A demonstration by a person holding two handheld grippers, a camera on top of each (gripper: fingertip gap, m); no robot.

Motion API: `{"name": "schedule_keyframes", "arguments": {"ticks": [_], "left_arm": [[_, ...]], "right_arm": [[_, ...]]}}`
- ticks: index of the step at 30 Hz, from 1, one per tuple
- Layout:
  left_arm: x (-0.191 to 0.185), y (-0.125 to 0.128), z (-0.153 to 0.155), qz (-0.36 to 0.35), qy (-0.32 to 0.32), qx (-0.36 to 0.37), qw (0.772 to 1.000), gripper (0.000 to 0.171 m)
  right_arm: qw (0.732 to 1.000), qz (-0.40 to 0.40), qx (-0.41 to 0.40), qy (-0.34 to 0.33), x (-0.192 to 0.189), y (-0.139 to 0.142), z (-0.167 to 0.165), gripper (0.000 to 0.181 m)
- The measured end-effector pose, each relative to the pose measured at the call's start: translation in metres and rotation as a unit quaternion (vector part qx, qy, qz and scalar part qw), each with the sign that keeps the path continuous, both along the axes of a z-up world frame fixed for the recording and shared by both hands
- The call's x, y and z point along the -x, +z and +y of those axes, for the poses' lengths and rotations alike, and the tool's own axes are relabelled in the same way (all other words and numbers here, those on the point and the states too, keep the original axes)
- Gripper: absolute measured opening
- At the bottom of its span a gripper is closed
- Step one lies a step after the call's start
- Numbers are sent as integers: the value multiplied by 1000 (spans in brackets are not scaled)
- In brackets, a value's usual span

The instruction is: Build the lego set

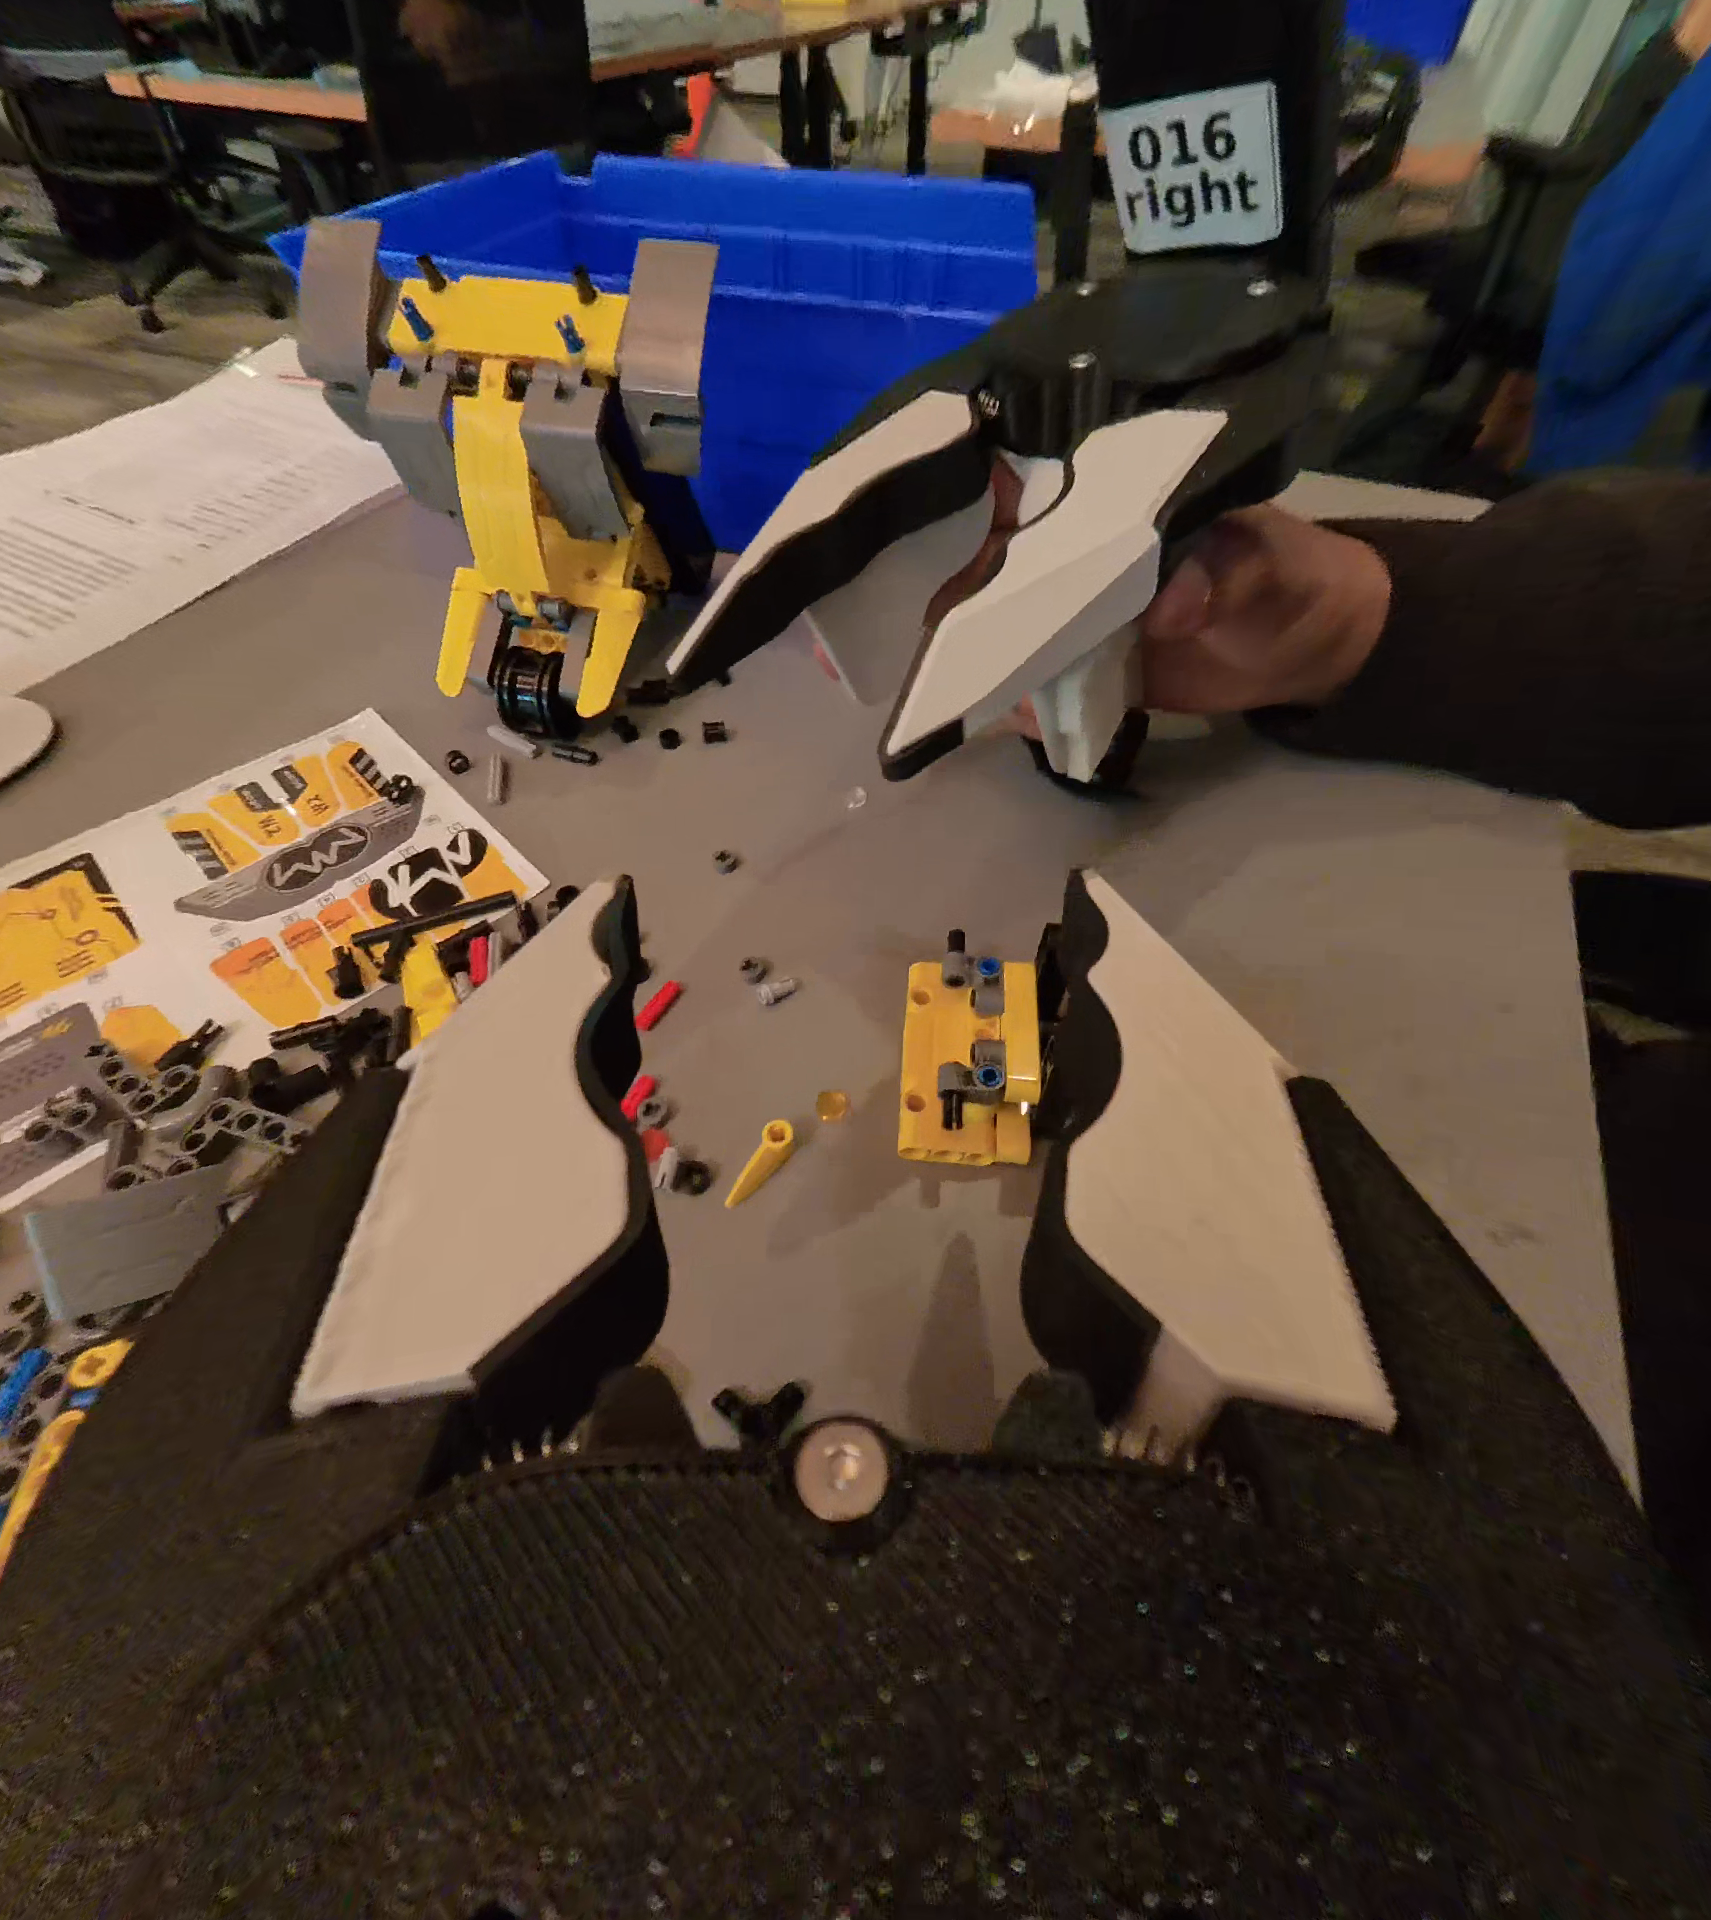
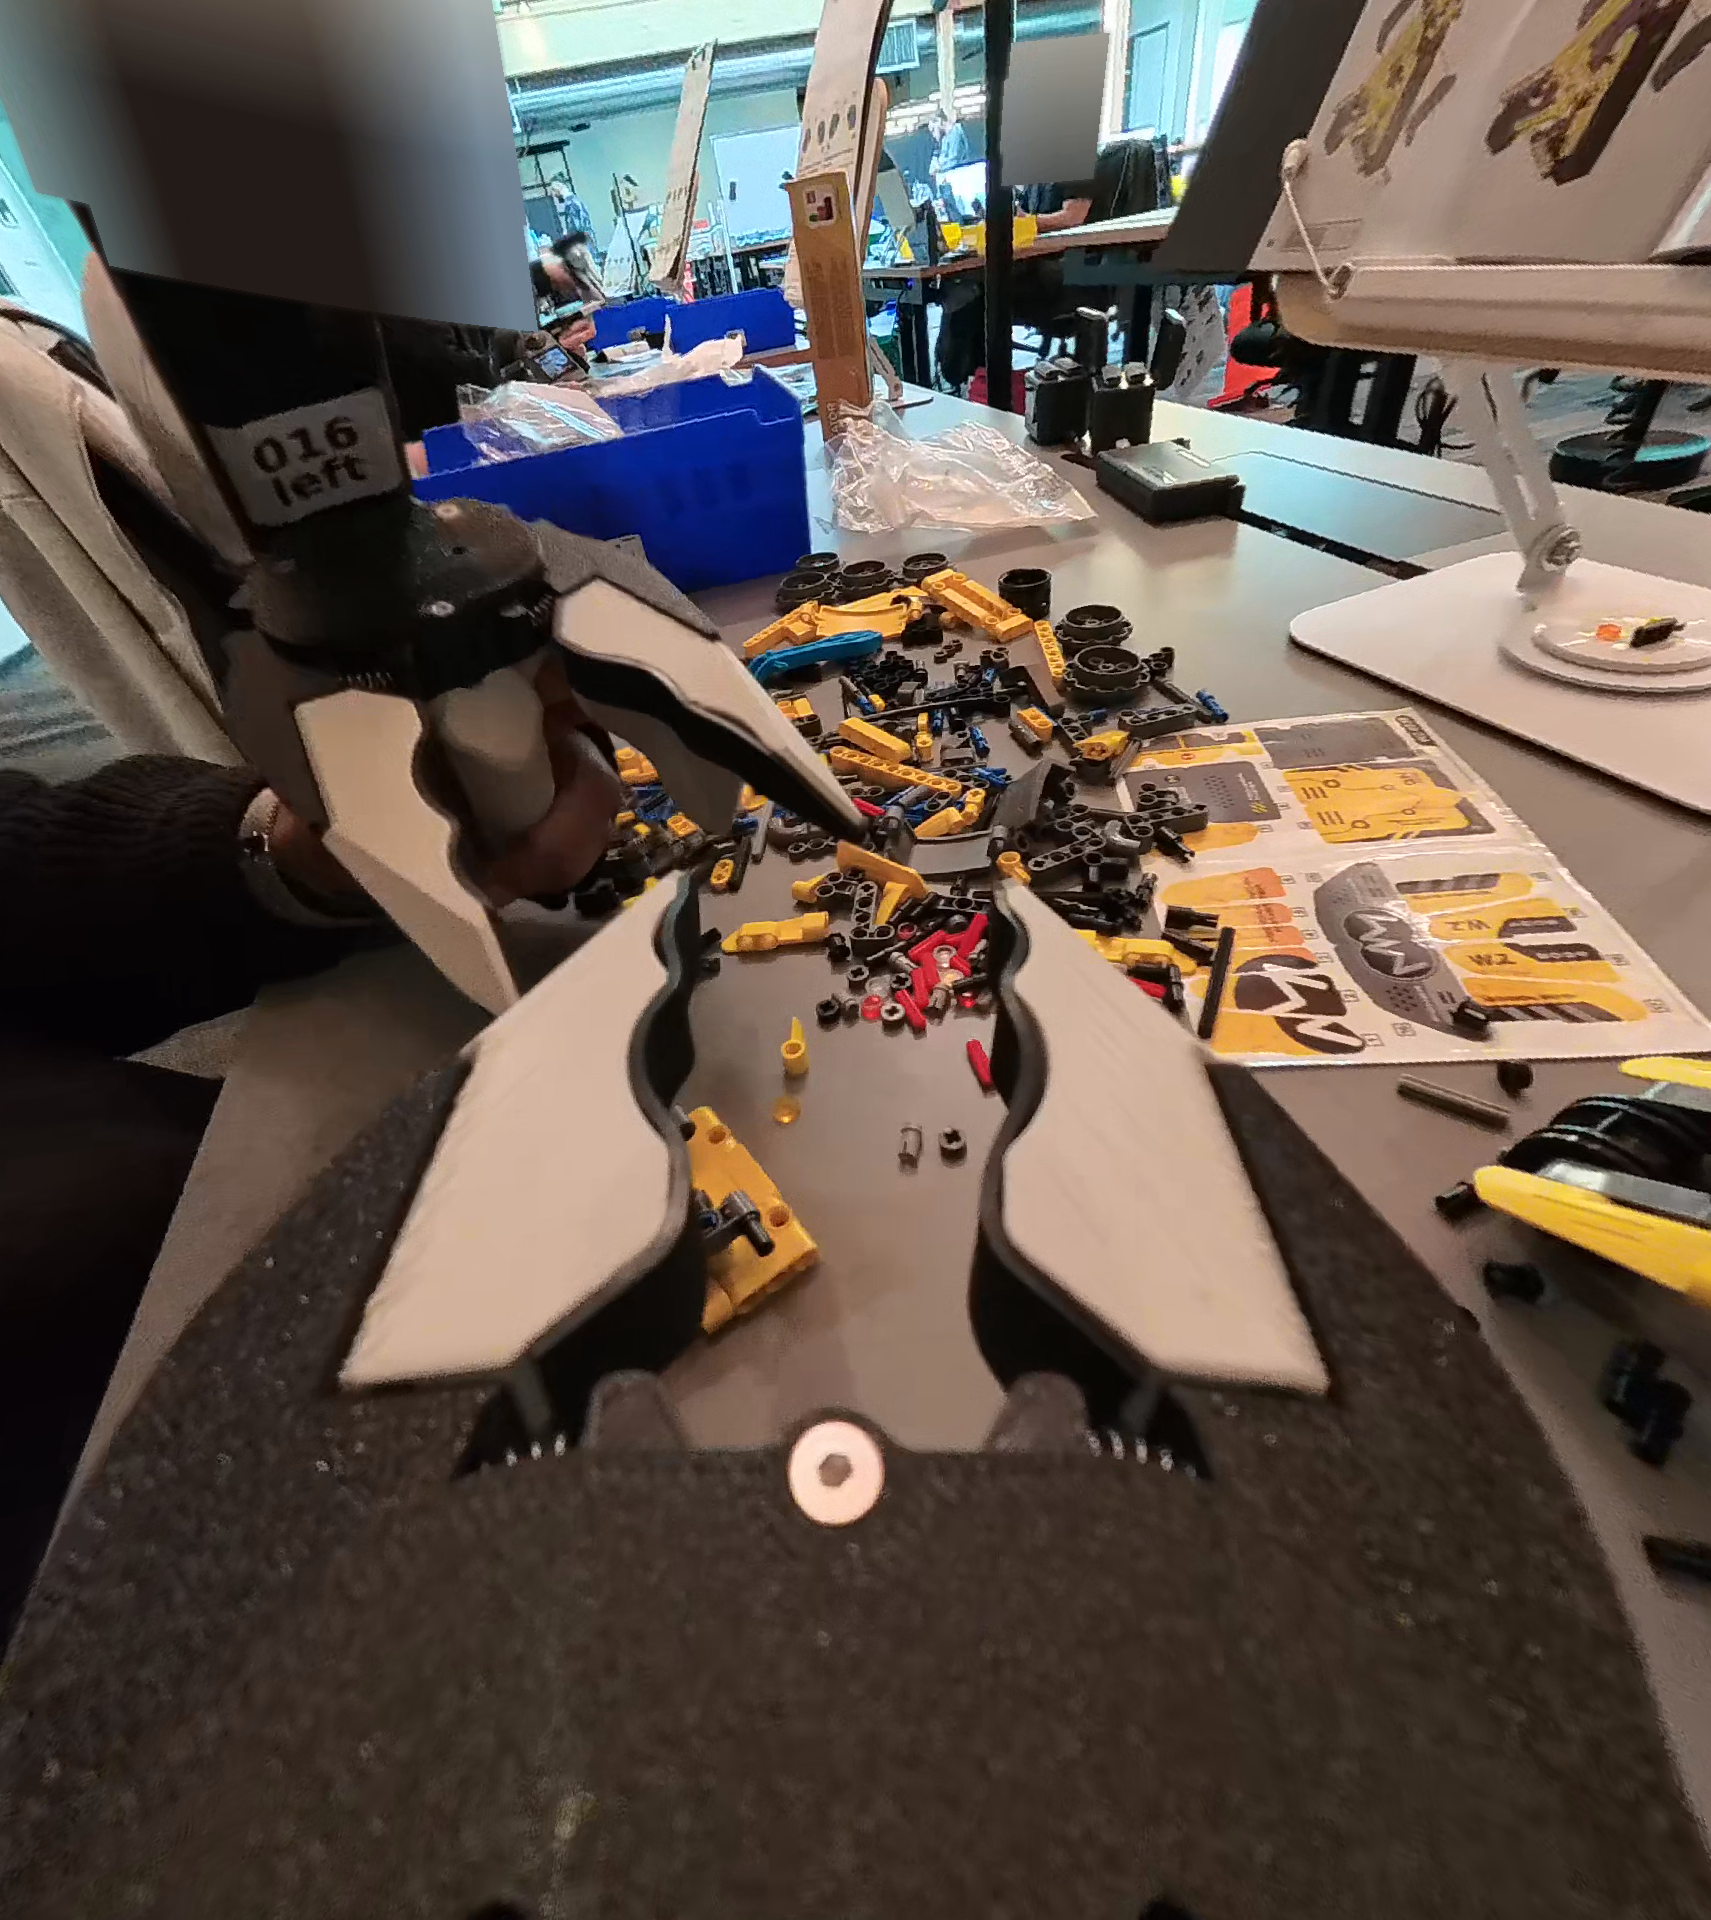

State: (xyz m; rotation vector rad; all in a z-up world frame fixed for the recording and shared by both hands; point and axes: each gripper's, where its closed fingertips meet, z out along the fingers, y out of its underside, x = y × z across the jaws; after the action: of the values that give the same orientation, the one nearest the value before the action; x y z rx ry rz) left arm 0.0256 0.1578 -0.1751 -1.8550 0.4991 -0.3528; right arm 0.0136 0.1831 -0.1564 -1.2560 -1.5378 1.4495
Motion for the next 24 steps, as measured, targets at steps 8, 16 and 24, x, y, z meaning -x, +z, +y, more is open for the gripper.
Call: {"name": "schedule_keyframes", "arguments": {"ticks": [8,16,24], "left_arm": [[8,3,-2,72,31,-38,996,75],[1,6,-7,40,13,-35,998,75],[4,7,-8,-21,9,-13,1000,75]], "right_arm": [[1000,9,-9,-20,-1,2,8,53],[999,7,27,-31,-4,8,16,52],[999,9,27,29,-5,10,-13,56]]}}
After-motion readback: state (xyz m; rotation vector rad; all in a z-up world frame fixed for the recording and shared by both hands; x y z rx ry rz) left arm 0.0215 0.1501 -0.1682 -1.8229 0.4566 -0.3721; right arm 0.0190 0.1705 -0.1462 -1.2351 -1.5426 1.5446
